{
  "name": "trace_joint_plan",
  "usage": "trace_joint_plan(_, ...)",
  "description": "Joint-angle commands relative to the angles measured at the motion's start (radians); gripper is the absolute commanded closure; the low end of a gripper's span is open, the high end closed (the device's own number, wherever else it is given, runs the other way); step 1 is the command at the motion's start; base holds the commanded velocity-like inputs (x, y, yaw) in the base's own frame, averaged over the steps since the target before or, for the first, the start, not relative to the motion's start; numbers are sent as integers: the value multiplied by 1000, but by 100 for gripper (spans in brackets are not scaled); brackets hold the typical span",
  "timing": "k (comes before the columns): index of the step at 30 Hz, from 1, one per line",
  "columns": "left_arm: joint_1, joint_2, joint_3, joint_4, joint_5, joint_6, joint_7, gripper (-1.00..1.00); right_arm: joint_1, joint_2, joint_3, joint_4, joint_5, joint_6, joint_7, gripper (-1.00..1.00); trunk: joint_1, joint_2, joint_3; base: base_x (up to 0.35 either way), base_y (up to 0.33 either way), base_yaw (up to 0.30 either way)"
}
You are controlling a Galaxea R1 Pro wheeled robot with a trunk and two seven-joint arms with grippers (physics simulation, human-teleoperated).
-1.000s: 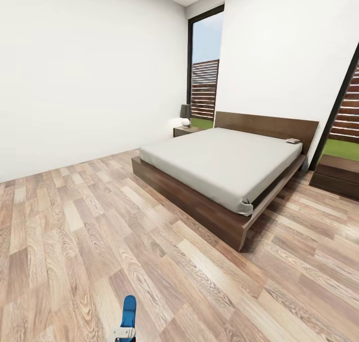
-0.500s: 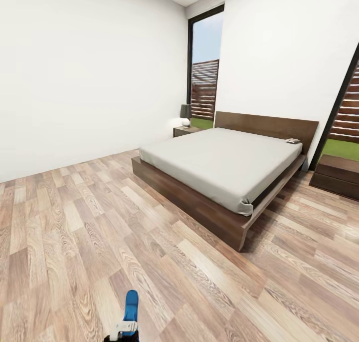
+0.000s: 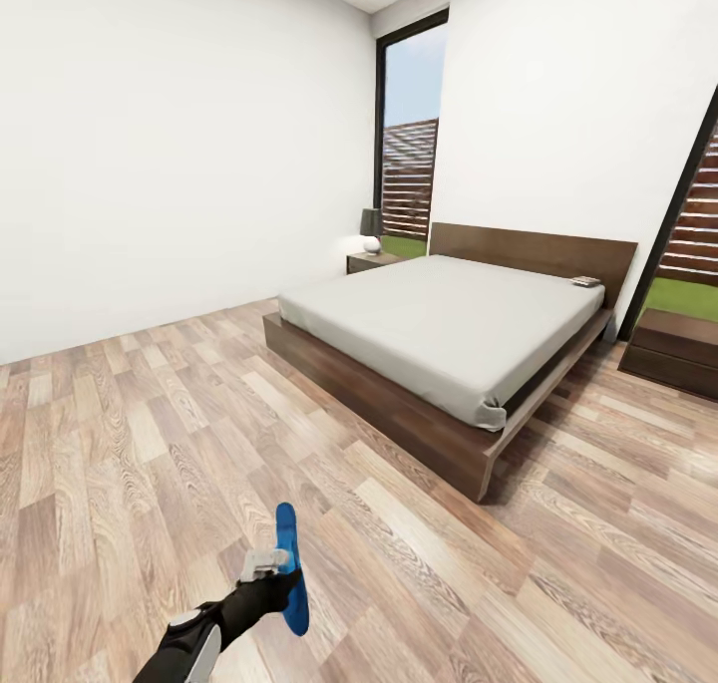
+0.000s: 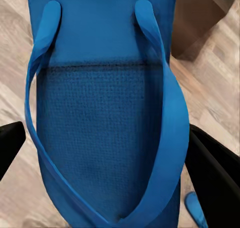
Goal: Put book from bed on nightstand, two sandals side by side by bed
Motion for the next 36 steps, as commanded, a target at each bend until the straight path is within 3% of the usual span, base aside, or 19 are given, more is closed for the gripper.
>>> trace_joint_plan(1, 0, -1, 5, -3, 14, 13, -17, 100, 0, 1, -6, -4, -4, 13, 7, -100, 0, 0, -1, 0, 0, 0)
trace_joint_plan(6, 0, -2, 4, -14, 34, 21, -58, 100, -2, 0, 23, -72, 9, 71, 12, -100, 0, 0, -1, 0, 0, 0)
trace_joint_plan(7, 0, -2, 4, -15, 34, 21, -58, 100, -2, 0, 43, -77, 19, 74, 12, -100, 0, 0, -1, 0, 0, 0)
trace_joint_plan(8, 0, -2, 6, -15, 35, 22, -60, 100, -2, 0, 86, -83, 34, 76, 12, -100, 0, 0, -1, 0, 0, 0)
trace_joint_plan(10, 0, -2, 7, -16, 35, 22, -60, 100, -2, 1, 99, -85, 38, 74, 10, -100, 0, 0, -1, 0, 0, 0)
trace_joint_plan(26, 0, -2, 7, -15, 36, 22, -60, 100, -2, 0, 112, -85, 39, 67, 14, -100, 0, 0, -1, 0, 0, 0)
trace_joint_plan(36, 0, -2, 7, -15, 36, 22, -60, 100, -2, 0, 113, -86, 41, 67, 14, -100, 38, -70, -32, 0, 0, 0)
